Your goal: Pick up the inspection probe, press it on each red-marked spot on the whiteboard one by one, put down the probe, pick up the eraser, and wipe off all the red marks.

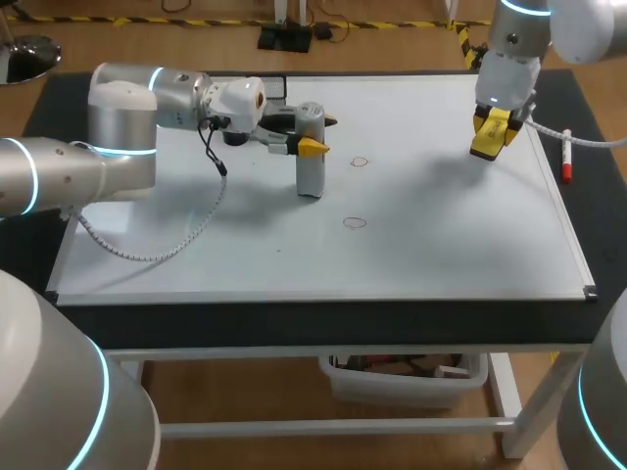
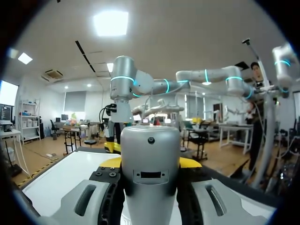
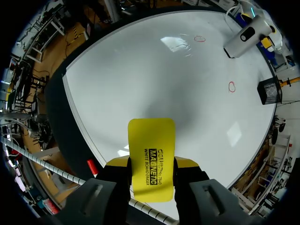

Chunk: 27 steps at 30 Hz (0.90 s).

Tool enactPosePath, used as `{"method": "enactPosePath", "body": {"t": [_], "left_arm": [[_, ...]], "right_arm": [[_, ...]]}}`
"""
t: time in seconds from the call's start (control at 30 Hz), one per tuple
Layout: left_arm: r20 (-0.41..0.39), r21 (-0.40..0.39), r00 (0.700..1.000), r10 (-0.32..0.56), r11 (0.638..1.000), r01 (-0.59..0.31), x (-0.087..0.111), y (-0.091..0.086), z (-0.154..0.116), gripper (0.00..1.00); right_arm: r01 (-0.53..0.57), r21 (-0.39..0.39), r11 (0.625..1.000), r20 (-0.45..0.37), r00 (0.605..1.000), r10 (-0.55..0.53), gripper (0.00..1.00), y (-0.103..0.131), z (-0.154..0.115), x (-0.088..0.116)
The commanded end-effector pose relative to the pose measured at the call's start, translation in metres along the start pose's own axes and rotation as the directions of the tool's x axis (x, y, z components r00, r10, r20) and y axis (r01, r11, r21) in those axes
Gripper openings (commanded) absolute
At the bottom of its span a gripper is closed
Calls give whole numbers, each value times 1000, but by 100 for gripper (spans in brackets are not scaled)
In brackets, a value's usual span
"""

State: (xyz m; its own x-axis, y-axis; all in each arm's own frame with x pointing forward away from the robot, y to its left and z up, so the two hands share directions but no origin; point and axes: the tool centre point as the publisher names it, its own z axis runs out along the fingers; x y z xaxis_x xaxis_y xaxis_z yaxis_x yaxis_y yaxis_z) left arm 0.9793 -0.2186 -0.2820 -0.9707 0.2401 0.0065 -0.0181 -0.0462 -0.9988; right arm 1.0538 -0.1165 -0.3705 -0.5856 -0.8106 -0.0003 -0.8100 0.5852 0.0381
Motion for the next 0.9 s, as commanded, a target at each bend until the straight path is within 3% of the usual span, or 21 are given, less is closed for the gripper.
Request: {"method": "enactPosePath", "body": {"t": [0.03, 0.57, 0.9], "left_arm": [[-10, 2, 1000, -6, 1000, 6, -1, 7, -2, 0], [1, -9, 1000, -12, 1000, 12, 2, 8, -4, 0], [66, -15, 998, -5, 1000, 6, 3, -17, -18, 0]], "right_arm": [[2, 1, 1000, -4, 1000, -2, 0, -1, -1, 0], [2, 1, 1000, -4, 1000, -2, 0, -1, -1, 0], [2, 1, 1000, -4, 1000, -2, 0, -1, -1, 0]]}}
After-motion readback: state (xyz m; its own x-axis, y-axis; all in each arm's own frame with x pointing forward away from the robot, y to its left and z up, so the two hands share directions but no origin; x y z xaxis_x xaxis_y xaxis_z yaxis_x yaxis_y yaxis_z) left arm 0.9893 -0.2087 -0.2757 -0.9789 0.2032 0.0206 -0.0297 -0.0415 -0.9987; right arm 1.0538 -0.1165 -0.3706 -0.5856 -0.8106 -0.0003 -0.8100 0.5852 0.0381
